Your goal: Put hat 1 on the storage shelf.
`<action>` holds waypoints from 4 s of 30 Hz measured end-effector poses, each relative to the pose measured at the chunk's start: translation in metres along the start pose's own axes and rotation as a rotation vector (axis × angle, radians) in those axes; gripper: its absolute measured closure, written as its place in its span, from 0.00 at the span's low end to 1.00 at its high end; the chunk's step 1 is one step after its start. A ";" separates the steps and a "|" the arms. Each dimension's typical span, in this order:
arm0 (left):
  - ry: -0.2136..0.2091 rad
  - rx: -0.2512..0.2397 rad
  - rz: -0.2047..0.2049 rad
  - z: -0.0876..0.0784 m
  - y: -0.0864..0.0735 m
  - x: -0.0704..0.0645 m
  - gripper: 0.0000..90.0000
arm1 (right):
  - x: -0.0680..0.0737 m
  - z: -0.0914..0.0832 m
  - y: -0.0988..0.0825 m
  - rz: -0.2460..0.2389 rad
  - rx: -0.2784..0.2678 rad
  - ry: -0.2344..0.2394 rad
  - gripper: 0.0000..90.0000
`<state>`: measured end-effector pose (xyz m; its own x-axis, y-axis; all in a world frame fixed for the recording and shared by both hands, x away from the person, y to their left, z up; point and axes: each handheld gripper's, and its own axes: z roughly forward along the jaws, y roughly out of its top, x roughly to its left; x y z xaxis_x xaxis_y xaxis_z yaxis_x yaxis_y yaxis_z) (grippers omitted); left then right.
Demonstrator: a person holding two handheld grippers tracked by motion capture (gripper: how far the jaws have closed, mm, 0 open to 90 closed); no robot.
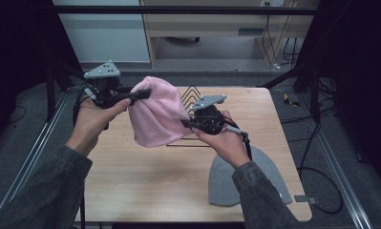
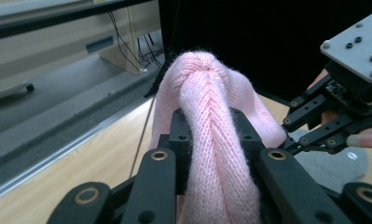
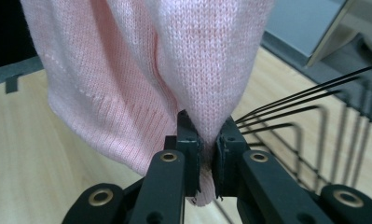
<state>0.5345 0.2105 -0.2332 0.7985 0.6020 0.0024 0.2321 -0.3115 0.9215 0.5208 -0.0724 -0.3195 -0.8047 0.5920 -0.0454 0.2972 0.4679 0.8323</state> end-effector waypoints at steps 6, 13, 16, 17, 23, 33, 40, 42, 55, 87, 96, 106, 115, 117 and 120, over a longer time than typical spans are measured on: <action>0.008 -0.030 -0.010 0.013 0.016 0.012 0.83 | -0.022 -0.007 0.011 0.017 -0.027 -0.012 0.92; 0.022 -0.044 0.001 0.026 0.032 0.023 0.83 | -0.042 -0.004 0.021 0.032 -0.052 -0.020 0.92; 0.021 -0.048 -0.001 0.030 0.034 0.027 0.83 | -0.049 -0.002 0.023 0.045 -0.066 -0.029 0.92; 0.023 -0.048 0.003 0.031 0.035 0.028 0.83 | -0.051 -0.001 0.023 0.049 -0.069 -0.032 0.92; 0.027 -0.068 0.005 0.035 0.043 0.031 0.83 | -0.058 -0.001 0.025 0.071 -0.107 -0.056 0.92; 0.028 -0.058 0.040 0.066 0.046 0.032 0.83 | -0.076 0.006 0.016 0.070 -0.096 -0.117 0.92; 0.019 -0.052 0.038 0.085 0.039 0.037 0.83 | -0.083 0.011 0.001 0.078 -0.091 -0.139 0.92; 0.016 -0.057 0.033 0.086 0.039 0.037 0.82 | -0.084 0.011 -0.002 0.082 -0.097 -0.136 0.92; -0.016 -0.060 0.036 0.098 0.034 0.030 0.82 | -0.086 0.005 -0.017 0.082 -0.107 -0.142 0.92; -0.085 -0.015 0.059 0.132 0.009 0.009 0.80 | -0.088 0.004 -0.071 0.116 -0.072 -0.151 0.92; -0.086 0.010 0.072 0.132 -0.002 0.003 0.80 | -0.084 0.007 -0.079 0.098 -0.038 -0.156 0.92; -0.097 0.035 0.081 0.136 -0.012 -0.002 0.79 | -0.084 0.013 -0.091 0.114 -0.012 -0.145 0.92; -0.105 0.051 0.084 0.137 -0.022 -0.005 0.79 | -0.083 0.018 -0.098 0.120 0.013 -0.129 0.92; -0.106 0.055 0.081 0.137 -0.026 -0.005 0.79 | -0.083 0.019 -0.100 0.118 0.019 -0.129 0.92; -0.102 0.067 0.092 0.138 -0.031 -0.006 0.79 | -0.083 0.021 -0.104 0.122 0.031 -0.125 0.91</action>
<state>0.5996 0.1149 -0.3151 0.8697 0.4917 0.0424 0.1896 -0.4122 0.8911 0.5674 -0.1558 -0.4140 -0.6924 0.7213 -0.0152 0.4055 0.4065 0.8187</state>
